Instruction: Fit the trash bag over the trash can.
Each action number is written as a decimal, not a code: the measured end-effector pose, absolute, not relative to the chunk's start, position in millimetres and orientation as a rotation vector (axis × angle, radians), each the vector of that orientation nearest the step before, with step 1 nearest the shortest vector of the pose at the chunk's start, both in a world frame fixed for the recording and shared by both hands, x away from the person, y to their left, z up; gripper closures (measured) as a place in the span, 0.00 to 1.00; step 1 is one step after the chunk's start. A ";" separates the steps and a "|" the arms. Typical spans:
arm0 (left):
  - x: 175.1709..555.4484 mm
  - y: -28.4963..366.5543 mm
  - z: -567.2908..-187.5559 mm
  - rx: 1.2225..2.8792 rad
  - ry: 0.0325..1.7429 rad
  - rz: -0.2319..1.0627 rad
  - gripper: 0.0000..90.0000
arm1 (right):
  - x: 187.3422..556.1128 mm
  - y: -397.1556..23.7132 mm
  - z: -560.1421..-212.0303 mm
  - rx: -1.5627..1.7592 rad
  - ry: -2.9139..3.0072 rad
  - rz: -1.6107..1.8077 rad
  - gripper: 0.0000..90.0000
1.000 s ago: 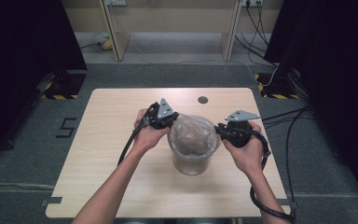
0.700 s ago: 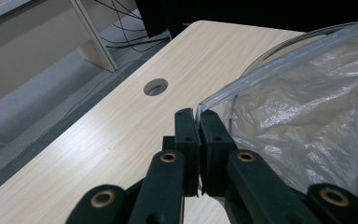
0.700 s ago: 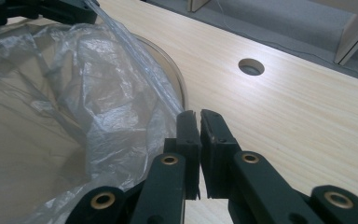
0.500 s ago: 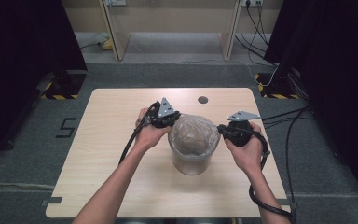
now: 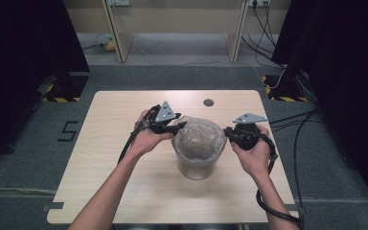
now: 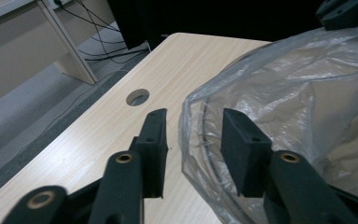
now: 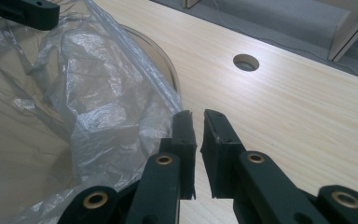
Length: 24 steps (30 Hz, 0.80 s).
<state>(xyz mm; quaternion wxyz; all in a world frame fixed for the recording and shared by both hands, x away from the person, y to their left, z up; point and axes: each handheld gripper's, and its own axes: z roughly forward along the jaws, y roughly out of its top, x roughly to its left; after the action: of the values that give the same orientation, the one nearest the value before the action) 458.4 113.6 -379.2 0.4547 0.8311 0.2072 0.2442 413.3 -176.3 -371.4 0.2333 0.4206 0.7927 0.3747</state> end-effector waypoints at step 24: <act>476.3 97.0 -372.4 2.075 0.523 0.630 0.93 | 418.3 -165.7 -355.2 1.091 2.177 1.100 0.78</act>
<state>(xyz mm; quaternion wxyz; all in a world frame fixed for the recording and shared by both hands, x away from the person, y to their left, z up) 476.3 97.0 -372.4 0.4397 0.8355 0.2104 0.2538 418.3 -165.7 -355.2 0.2327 0.3970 0.7925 0.4002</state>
